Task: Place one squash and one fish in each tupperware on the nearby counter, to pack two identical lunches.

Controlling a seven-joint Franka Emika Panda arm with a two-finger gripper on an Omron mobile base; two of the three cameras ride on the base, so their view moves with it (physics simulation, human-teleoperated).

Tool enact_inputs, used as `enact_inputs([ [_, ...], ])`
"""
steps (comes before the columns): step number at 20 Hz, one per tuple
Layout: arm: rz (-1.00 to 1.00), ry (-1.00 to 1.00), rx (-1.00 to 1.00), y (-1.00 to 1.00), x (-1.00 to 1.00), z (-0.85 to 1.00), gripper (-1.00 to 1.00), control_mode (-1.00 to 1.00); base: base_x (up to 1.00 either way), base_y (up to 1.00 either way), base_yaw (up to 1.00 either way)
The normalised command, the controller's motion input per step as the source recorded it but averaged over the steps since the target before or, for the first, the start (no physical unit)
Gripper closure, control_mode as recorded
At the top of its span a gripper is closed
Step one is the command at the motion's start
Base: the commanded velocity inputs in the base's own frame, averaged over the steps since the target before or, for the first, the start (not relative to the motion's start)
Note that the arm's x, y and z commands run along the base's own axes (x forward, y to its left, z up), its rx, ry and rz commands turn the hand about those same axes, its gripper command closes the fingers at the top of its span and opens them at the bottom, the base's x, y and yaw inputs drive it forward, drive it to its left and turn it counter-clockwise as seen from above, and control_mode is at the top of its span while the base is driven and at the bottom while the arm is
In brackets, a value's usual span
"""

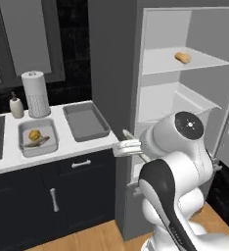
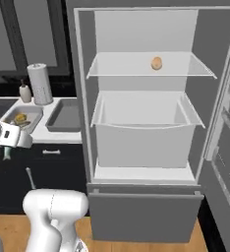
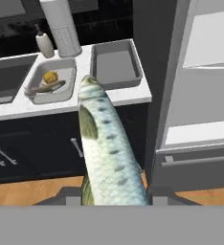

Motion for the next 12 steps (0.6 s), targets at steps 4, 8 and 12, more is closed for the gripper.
enact_inputs([
  [4, 0.00, 0.00, 0.00, 0.00, 0.00, 0.00, 1.00, 1.00, 0.77, 1.00, -0.03],
  [8, 0.00, 0.00, 0.00, 0.00, 0.00, 0.00, 1.00, 1.00, 1.00, 0.55, -0.16],
  [12, 0.00, 0.00, 0.00, 0.00, 0.00, 0.00, 1.00, 1.00, 0.88, 0.00, -0.12],
])
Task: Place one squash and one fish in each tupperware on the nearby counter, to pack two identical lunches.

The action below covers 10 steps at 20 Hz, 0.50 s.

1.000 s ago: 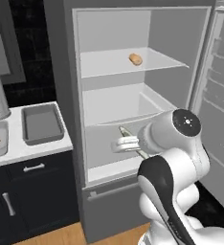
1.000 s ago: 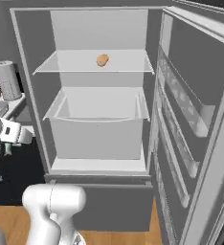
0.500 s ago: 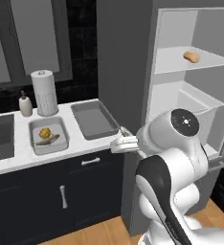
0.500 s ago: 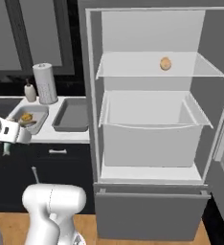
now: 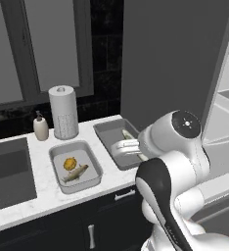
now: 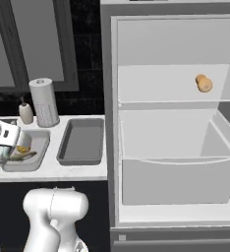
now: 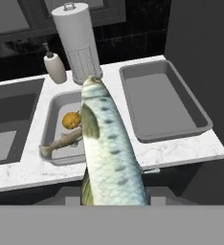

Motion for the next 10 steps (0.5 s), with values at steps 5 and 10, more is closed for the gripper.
enact_inputs([
  [5, 0.00, 0.00, 0.00, 0.00, 0.00, 0.00, 1.00, 1.00, 0.73, 0.00, -0.09],
  [10, -0.16, 0.05, 0.00, -0.47, 0.74, -0.17, 1.00, -1.00, 0.12, -0.04, -0.03],
])
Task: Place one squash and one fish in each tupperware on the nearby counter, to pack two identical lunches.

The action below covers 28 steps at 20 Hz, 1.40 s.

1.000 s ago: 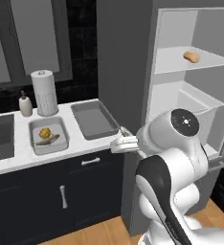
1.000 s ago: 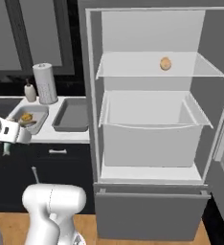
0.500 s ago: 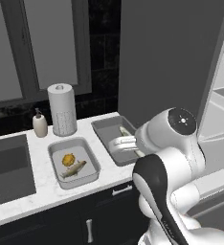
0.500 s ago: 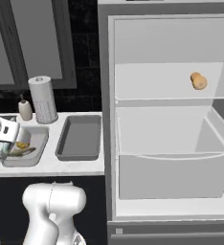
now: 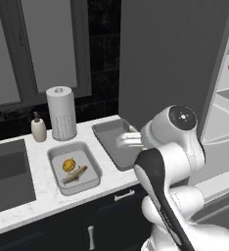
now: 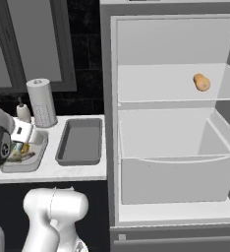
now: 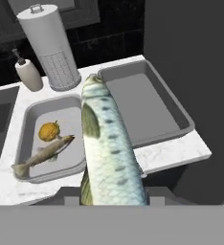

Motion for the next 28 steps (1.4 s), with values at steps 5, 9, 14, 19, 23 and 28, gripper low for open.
enact_inputs([
  [5, -0.21, 0.13, 0.00, -0.70, 1.00, -0.31, 1.00, -1.00, 0.00, 0.00, 0.00],
  [9, -0.13, 0.07, -0.06, -0.16, 1.00, -0.47, 1.00, -1.00, 0.00, 0.00, 0.00],
  [14, -0.10, 0.07, -0.12, 0.02, 1.00, -0.76, 1.00, -1.00, 0.00, 0.00, 0.00],
  [19, -0.05, 0.04, -0.04, -0.01, 1.00, -0.77, 1.00, -1.00, 0.00, 0.00, 0.00],
  [23, -0.01, 0.07, 0.00, 0.00, 1.00, -0.64, -1.00, -1.00, 0.00, 0.00, 0.00],
  [28, -0.03, 0.05, 0.00, 0.00, 0.84, -0.31, -1.00, -1.00, 0.00, 0.00, 0.00],
])
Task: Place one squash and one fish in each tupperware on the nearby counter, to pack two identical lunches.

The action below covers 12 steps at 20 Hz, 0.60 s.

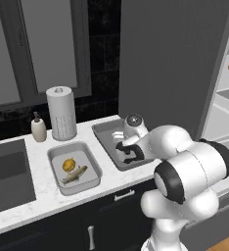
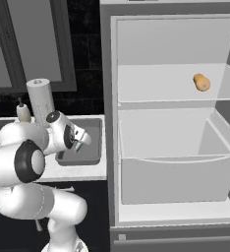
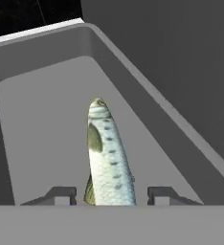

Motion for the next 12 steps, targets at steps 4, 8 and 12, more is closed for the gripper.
enact_inputs([
  [4, -0.10, 0.06, 0.01, 0.05, 0.31, 0.13, -1.00, -1.00, 0.00, 0.00, 0.00],
  [8, -0.10, 0.10, 0.05, 0.29, 0.01, 0.88, -1.00, -1.00, 0.00, 0.00, 0.00],
  [12, -0.02, 0.13, 0.15, 0.16, -0.72, 1.00, -1.00, -1.00, 0.00, 0.00, 0.00],
])
